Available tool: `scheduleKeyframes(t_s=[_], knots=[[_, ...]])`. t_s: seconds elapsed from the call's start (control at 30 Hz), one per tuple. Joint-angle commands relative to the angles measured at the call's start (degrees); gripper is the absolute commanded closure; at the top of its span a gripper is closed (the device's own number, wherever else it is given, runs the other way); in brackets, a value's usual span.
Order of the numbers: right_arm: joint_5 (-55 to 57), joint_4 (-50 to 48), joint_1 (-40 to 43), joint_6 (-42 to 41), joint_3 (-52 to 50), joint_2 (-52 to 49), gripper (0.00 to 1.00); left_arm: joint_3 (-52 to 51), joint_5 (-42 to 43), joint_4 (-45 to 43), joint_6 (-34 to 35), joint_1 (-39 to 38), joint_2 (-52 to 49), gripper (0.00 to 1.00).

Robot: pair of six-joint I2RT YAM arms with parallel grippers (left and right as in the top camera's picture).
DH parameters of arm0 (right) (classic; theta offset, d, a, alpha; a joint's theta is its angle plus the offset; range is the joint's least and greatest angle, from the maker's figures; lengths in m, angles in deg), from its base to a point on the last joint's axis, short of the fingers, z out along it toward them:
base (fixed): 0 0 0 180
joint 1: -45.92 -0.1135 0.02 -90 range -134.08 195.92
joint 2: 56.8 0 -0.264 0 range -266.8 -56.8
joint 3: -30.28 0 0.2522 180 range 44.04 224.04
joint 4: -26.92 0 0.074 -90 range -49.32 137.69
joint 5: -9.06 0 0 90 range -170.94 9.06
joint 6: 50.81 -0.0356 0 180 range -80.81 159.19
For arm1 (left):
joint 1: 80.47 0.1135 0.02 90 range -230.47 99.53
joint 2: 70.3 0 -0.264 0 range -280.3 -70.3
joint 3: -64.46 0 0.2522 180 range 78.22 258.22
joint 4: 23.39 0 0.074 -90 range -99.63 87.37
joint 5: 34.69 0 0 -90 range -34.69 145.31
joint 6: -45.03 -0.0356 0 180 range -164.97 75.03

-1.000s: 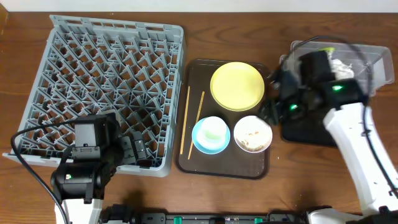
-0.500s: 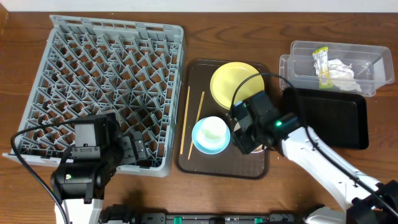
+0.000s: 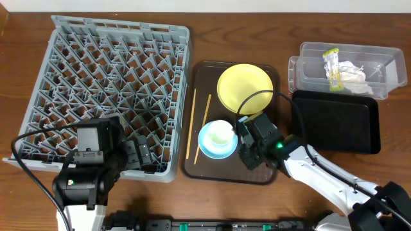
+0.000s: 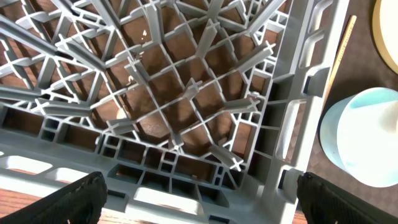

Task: Sort waste into correct bins and load items into the dishwasher
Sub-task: 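Grasp the pink rice bowl with the right gripper and lift it, then tip the pink bowl over the black tray to dump the rice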

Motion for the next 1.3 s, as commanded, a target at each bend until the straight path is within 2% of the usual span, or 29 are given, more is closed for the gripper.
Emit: scheduleKeyframes(t_s=[0.0, 0.27, 0.5, 0.73, 0.8, 1.0, 1.27], knots=[[0.6, -0.5, -0.8, -2.4, -0.9, 0.1, 0.86, 1.2, 0.2, 0.2, 0.1, 0.2, 0.0, 0.01], [0.3, -1.1, -0.8, -6.6, -0.4, 0.2, 0.99, 1.2, 0.2, 0.2, 0.1, 0.2, 0.0, 0.01], [0.1, 5.5, 1.1, -7.8, 6.7, 4.8, 0.99, 1.2, 0.2, 0.2, 0.1, 0.2, 0.0, 0.01], [0.1, 11.5, 10.4, -8.0, 14.9, 12.5, 0.99, 1.2, 0.2, 0.2, 0.1, 0.2, 0.0, 0.01], [-0.9, 11.5, 16.9, -9.9, 15.0, 13.8, 0.99, 1.2, 0.2, 0.2, 0.1, 0.2, 0.0, 0.01], [-16.5, 10.9, 33.8, -11.1, 15.0, 11.5, 0.99, 1.2, 0.2, 0.2, 0.1, 0.2, 0.0, 0.02], [-41.1, 9.9, 47.1, -7.3, 15.0, 0.4, 0.99, 1.2, 0.2, 0.2, 0.1, 0.2, 0.0, 0.01]])
